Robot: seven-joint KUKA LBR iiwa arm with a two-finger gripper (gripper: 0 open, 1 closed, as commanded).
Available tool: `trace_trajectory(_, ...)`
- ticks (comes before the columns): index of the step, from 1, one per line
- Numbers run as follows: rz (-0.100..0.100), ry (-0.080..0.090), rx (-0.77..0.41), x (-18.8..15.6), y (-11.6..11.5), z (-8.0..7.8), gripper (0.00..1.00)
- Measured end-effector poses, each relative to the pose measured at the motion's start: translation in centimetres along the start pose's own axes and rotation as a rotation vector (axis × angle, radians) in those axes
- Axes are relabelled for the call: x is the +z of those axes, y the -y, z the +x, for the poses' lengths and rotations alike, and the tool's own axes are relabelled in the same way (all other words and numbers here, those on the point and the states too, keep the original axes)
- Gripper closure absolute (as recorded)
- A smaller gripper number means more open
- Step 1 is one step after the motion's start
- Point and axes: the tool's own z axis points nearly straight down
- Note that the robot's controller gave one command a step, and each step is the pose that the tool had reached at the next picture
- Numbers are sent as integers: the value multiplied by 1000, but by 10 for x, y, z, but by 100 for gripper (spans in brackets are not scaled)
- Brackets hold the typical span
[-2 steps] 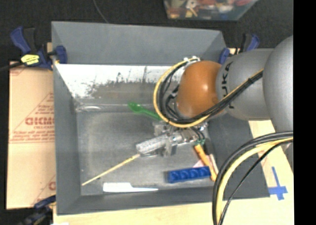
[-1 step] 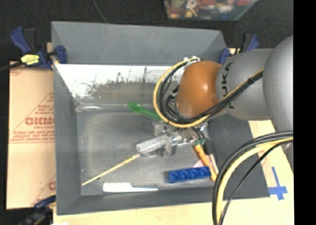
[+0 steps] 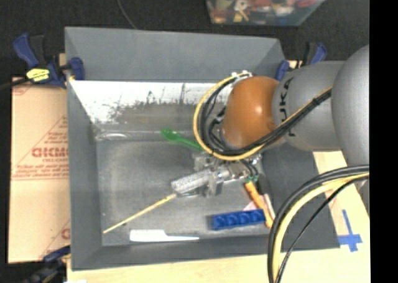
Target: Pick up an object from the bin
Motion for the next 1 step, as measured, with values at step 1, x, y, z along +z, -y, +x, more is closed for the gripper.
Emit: trace_trajectory(1, 1, 2, 1, -4, 1, 0, 100)
